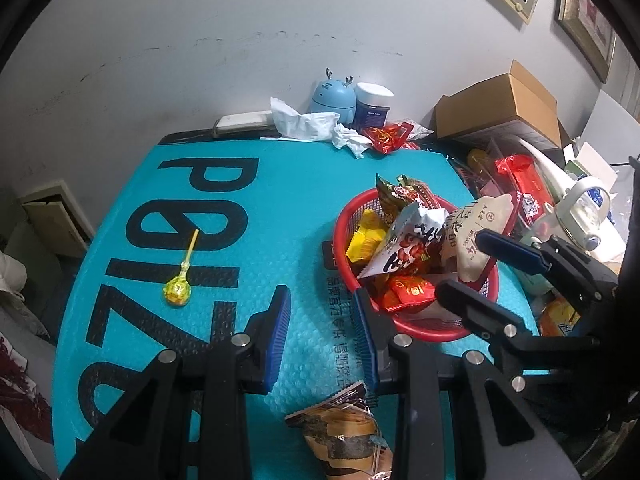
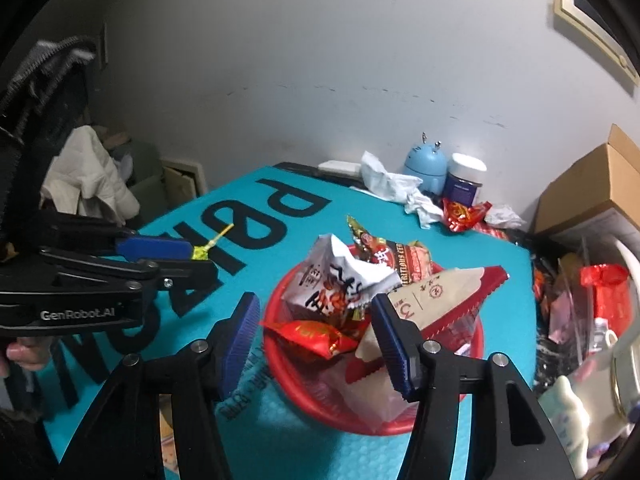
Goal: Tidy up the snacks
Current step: 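Withdraw both grippers from the basket toward the brown seaweed-roll packet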
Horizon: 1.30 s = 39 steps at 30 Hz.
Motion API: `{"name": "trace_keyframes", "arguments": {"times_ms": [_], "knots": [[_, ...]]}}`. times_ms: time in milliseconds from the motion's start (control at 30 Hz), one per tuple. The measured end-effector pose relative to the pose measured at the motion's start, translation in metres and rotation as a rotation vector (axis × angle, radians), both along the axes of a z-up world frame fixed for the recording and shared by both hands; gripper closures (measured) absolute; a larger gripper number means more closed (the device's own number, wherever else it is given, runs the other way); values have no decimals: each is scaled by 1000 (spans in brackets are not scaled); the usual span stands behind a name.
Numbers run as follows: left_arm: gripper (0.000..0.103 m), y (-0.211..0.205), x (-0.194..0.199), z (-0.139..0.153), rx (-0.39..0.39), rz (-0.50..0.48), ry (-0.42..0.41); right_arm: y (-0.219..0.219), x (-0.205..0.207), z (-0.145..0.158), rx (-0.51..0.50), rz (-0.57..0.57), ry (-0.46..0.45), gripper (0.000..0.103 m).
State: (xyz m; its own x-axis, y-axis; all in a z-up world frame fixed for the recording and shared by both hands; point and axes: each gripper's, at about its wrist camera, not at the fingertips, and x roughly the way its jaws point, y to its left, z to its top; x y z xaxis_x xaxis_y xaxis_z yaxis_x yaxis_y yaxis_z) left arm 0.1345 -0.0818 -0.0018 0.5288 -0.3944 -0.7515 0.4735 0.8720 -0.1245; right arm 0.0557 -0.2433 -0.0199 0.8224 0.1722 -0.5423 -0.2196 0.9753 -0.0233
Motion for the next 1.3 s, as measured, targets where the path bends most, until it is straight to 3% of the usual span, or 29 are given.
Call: {"name": "trace_keyframes", "arguments": {"times_ms": [500,933,1233,1300], "knots": [[72,11,-27,27,-17,24,-66,1,-21,23,24,-10,-32,45],[72,28,-90,73,-26,52,-192,8,-64,50,52,0,-102,45],[72,42,-126,77,-27,85,-213,19,-97,58,47,27,-128,44],[72,45,-131,76,-21,95,-214,22,-101,57,45,36,-130,38]]}}
